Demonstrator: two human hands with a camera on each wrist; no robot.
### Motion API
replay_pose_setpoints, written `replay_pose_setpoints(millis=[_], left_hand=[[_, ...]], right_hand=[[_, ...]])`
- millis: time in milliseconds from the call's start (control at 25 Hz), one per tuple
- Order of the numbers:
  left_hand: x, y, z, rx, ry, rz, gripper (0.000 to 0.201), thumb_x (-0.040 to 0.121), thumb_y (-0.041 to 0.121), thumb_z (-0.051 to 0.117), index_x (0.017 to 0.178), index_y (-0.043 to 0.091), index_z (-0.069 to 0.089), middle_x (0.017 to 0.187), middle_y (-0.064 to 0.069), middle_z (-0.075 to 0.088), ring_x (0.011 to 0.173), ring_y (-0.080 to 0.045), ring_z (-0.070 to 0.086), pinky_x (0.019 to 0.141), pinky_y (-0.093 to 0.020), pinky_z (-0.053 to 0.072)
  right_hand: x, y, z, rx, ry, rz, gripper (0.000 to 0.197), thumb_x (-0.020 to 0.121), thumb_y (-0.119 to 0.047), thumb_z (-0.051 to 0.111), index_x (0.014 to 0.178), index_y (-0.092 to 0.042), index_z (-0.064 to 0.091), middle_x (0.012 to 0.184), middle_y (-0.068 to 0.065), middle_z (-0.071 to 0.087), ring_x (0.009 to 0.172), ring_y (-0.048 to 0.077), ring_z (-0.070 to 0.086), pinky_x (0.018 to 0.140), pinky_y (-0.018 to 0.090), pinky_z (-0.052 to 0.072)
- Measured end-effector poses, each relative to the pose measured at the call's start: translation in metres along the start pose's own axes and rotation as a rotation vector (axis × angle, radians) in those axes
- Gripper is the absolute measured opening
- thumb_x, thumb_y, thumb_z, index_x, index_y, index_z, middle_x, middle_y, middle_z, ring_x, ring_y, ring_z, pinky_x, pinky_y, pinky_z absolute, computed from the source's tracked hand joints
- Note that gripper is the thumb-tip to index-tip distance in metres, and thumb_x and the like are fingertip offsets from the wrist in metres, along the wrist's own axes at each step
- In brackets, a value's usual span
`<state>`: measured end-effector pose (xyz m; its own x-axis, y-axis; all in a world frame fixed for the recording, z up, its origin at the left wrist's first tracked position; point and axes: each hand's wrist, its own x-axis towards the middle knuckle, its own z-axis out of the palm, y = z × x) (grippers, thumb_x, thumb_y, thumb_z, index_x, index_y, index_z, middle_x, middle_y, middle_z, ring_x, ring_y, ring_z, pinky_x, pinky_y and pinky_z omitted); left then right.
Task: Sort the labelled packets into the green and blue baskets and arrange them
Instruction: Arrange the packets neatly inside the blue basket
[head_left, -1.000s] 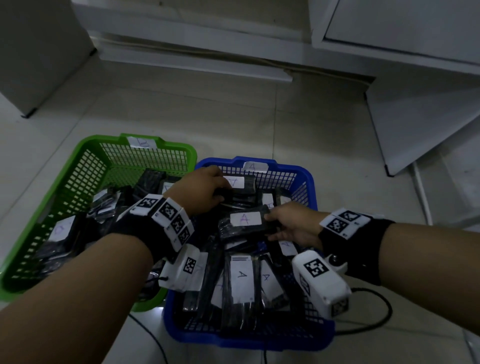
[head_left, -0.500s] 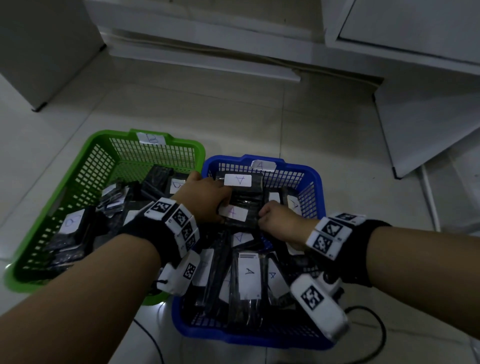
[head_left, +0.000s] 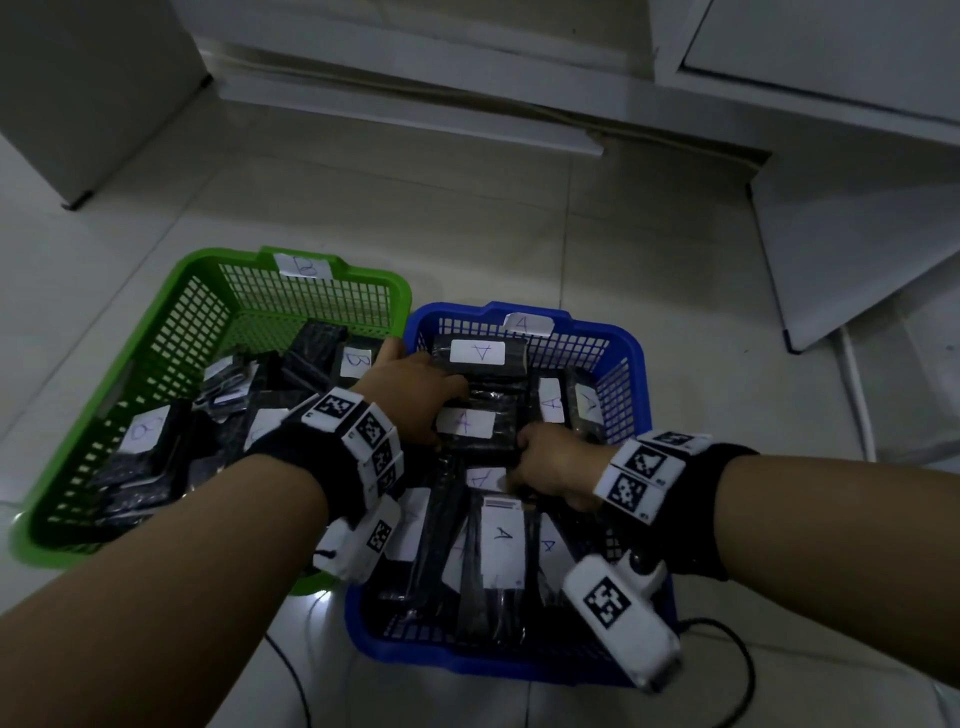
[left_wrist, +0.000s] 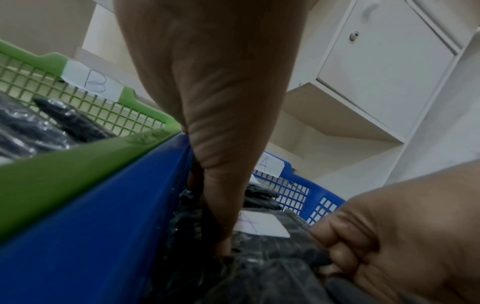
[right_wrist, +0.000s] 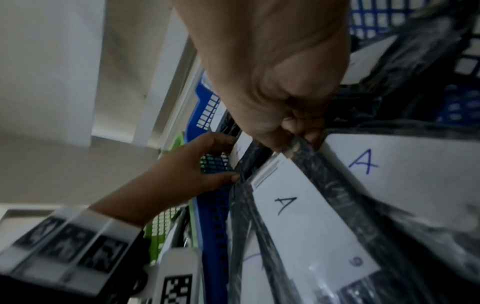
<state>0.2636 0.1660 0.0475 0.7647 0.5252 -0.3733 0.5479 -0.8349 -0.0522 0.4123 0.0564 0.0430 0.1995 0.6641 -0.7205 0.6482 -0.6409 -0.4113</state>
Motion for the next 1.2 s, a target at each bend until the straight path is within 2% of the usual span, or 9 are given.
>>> replay_pose_setpoints(millis=[120,240,400,520,640,720,800,960,1200], left_hand=[[-0.003,0.002,0.001,0.004,0.001,0.002,0.061,0.075,0.056,0.063,0.128,0.034,0.040,0.130,0.008,0.053,0.120,-0.022,0.041,0.101,-0.047,0.018],[-0.007,0.003,-0.001,0.017,-0.026,0.014,0.060,0.078,0.055,0.060,0.130,0.034,0.038,0.133,0.006,0.051,0.124,-0.024,0.038,0.108,-0.056,0.011],[-0.007,0.004,-0.001,0.019,-0.107,0.028,0.058,0.081,0.052,0.060,0.132,0.039,0.038,0.138,0.009,0.045,0.131,-0.023,0.034,0.110,-0.063,0.002],[-0.005,0.001,-0.006,0.018,-0.169,0.050,0.049,0.087,0.044,0.054,0.134,0.038,0.040,0.143,0.008,0.038,0.134,-0.019,0.034,0.112,-0.061,-0.002],[-0.005,-0.008,-0.020,0.023,-0.202,0.052,0.044,0.091,0.028,0.051,0.132,0.017,0.044,0.144,-0.006,0.032,0.125,-0.025,0.044,0.112,-0.051,0.023],[-0.007,-0.015,-0.031,-0.069,-0.170,0.026,0.049,0.091,0.020,0.052,0.136,0.007,0.038,0.138,-0.015,0.034,0.110,-0.032,0.053,0.093,-0.040,0.044],[-0.011,-0.018,-0.040,-0.103,-0.117,0.124,0.056,0.091,0.020,0.051,0.142,0.007,0.030,0.139,-0.015,0.031,0.106,-0.030,0.053,0.085,-0.035,0.044],[-0.025,-0.015,-0.033,0.097,-0.136,0.504,0.049,0.099,0.028,0.037,0.147,0.028,0.026,0.157,0.003,0.017,0.142,-0.017,0.020,0.116,-0.035,0.014],[-0.032,-0.026,0.005,0.198,-0.075,0.485,0.050,0.101,0.033,0.029,0.148,0.039,0.014,0.159,0.006,0.003,0.146,-0.017,0.011,0.111,-0.040,-0.016]], right_hand=[[-0.011,-0.005,-0.020,-0.163,-0.067,-0.032,0.020,0.088,-0.005,0.055,0.107,-0.001,0.061,0.099,0.012,0.063,0.081,0.022,0.064,0.072,0.029,0.055],[-0.026,-0.009,-0.042,-0.017,-0.037,0.040,0.015,0.092,-0.007,0.045,0.080,-0.011,0.053,0.076,0.005,0.054,0.060,0.014,0.052,0.048,0.022,0.048],[-0.032,-0.005,-0.064,0.094,0.302,-0.029,0.021,0.092,-0.012,0.044,0.072,-0.009,0.051,0.074,0.009,0.052,0.066,0.019,0.049,0.053,0.025,0.035],[-0.030,-0.007,-0.052,0.438,0.252,-0.075,0.013,0.089,-0.007,0.049,0.087,-0.013,0.060,0.074,0.006,0.057,0.061,0.016,0.052,0.054,0.027,0.046],[-0.008,-0.012,-0.030,0.580,0.178,-0.070,0.023,0.087,0.002,0.056,0.094,-0.020,0.059,0.098,0.013,0.062,0.080,0.025,0.062,0.063,0.038,0.057],[0.007,-0.008,-0.019,0.507,0.216,-0.094,0.023,0.087,0.000,0.059,0.097,-0.020,0.058,0.106,0.017,0.061,0.086,0.030,0.063,0.068,0.046,0.059],[0.014,-0.003,-0.008,0.432,0.254,-0.113,0.023,0.086,-0.003,0.061,0.101,-0.020,0.059,0.103,0.016,0.063,0.084,0.030,0.063,0.073,0.048,0.059],[0.005,0.006,0.010,0.255,0.372,-0.186,0.033,0.080,-0.011,0.072,0.112,-0.016,0.064,0.095,0.001,0.058,0.093,0.019,0.058,0.087,0.031,0.050],[-0.033,-0.005,0.008,0.046,0.242,-0.105,0.043,0.084,-0.036,0.068,0.107,0.000,0.059,0.102,0.018,0.064,0.093,0.028,0.061,0.068,0.025,0.043]])
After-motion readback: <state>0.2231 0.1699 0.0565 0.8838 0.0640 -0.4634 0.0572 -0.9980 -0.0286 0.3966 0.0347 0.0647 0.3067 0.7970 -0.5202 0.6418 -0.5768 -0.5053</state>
